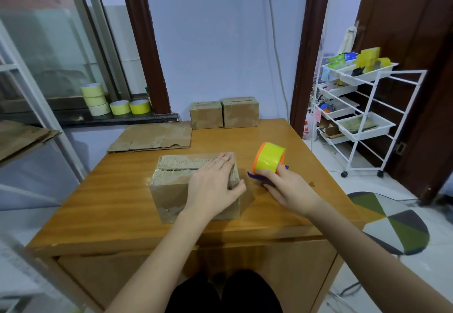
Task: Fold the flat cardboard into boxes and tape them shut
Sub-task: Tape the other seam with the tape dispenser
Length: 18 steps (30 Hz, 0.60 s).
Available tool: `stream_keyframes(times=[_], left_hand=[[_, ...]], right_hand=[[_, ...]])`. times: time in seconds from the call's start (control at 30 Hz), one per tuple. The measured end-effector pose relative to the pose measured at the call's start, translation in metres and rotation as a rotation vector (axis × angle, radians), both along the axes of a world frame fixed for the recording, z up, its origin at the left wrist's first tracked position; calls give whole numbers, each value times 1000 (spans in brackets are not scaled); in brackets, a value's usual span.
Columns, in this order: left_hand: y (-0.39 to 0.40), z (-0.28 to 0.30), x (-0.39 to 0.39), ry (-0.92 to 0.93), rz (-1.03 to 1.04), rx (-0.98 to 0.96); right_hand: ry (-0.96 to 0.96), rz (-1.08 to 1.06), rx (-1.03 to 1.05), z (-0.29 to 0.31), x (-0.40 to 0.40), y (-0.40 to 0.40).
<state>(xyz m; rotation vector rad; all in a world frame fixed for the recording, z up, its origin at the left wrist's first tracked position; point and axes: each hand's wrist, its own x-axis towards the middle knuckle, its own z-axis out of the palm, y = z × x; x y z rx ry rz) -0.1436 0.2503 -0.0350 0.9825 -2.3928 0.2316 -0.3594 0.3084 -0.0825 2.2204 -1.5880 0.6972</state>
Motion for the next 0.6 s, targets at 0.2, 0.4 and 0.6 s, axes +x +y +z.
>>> stream_keyframes(times=[0.2, 0.4, 0.6], left_hand=[[2, 3, 1, -14, 16, 21], [6, 8, -2, -33, 51, 81], [11, 12, 5, -62, -4, 104]], right_hand=[[-96, 9, -32, -12, 5, 24], [-270, -87, 124, -12, -1, 49], [-306, -160, 154, -17, -6, 67]])
